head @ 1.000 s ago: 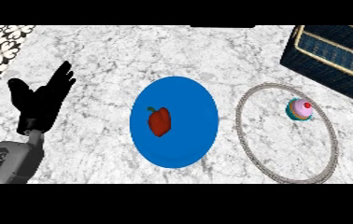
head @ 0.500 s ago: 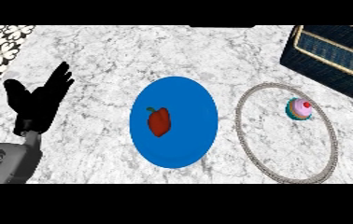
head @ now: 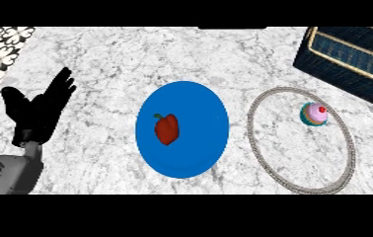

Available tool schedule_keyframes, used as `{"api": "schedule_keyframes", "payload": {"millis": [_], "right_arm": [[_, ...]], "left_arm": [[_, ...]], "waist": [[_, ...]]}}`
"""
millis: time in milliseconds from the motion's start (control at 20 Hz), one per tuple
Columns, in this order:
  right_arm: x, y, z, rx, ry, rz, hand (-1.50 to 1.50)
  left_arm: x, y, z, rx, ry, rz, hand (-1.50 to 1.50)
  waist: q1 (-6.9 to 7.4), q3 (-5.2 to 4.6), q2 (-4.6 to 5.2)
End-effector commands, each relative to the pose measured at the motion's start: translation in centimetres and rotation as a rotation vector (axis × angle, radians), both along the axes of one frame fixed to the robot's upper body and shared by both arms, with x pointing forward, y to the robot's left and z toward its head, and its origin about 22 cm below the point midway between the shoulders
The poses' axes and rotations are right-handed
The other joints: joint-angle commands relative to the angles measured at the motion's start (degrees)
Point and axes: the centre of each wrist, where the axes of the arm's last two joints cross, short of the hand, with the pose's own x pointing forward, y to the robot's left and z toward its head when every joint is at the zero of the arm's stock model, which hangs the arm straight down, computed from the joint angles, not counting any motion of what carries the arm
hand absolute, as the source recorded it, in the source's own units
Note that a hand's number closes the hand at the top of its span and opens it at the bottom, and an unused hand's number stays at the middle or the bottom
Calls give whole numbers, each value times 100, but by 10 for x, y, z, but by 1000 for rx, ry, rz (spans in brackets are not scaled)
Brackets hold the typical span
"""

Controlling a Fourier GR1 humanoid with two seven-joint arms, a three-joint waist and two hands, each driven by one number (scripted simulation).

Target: Pick the cupcake from the placemat and place it in the basket

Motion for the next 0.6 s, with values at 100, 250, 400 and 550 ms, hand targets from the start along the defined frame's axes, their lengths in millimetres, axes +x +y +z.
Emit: {"api": "schedule_keyframes", "payload": {"millis": [100,250,400,550], "right_arm": [[7,3,-65,49,-25,-4,-150],[4,-11,-88,59,-78,-26,-150],[8,19,-123,99,-89,-17,-150],[6,33,-165,181,-93,-36,-150]], "left_arm": [[11,-7,6,-2,-5,-5,0],[2,-13,0,-5,-17,-8,0],[12,-7,1,-2,-6,-6,0],[1,2,-2,24,-7,-5,0]], "waist": [[33,-2,14],[65,1,18],[19,-3,12],[33,-1,7]]}}
